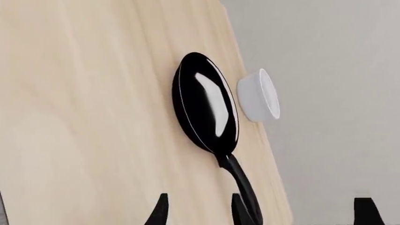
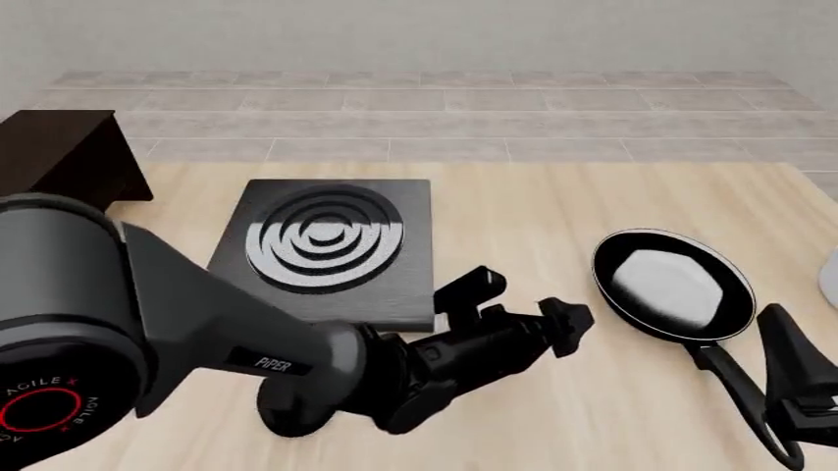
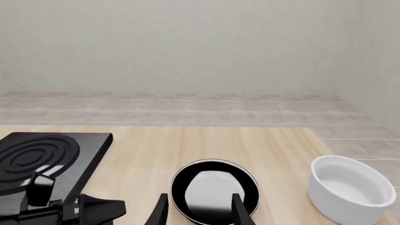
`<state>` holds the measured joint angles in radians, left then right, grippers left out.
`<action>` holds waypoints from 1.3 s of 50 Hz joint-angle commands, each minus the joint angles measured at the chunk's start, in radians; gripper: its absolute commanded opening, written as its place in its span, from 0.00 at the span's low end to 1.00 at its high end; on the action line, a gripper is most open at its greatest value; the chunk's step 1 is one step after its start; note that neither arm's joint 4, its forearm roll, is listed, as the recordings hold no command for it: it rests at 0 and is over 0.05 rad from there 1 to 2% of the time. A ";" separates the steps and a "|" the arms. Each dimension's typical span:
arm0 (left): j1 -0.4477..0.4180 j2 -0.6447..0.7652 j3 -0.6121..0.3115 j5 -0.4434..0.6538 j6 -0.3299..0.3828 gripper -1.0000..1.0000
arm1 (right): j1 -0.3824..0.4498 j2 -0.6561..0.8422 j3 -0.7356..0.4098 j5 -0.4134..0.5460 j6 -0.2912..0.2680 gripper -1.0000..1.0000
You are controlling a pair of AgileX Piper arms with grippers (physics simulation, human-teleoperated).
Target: Put the frying pan on top of the cabinet.
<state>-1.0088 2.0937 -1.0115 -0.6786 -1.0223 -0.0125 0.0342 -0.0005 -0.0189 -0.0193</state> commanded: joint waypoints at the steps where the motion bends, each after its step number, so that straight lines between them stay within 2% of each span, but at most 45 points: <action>1: -0.004 0.024 -0.049 0.057 0.021 1.00 | 0.001 -0.001 0.000 0.001 -0.004 1.00; 28: -0.030 0.084 -0.138 0.123 0.016 1.00 | 0.000 0.004 0.000 -0.002 0.003 1.00; 65: -0.119 0.157 -0.264 0.184 0.024 1.00 | -0.001 0.049 0.000 -0.042 0.002 1.00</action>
<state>-1.1060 2.2340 -1.2439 -0.5036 -0.9966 -0.0143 0.0766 -0.0002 -0.0554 -0.0161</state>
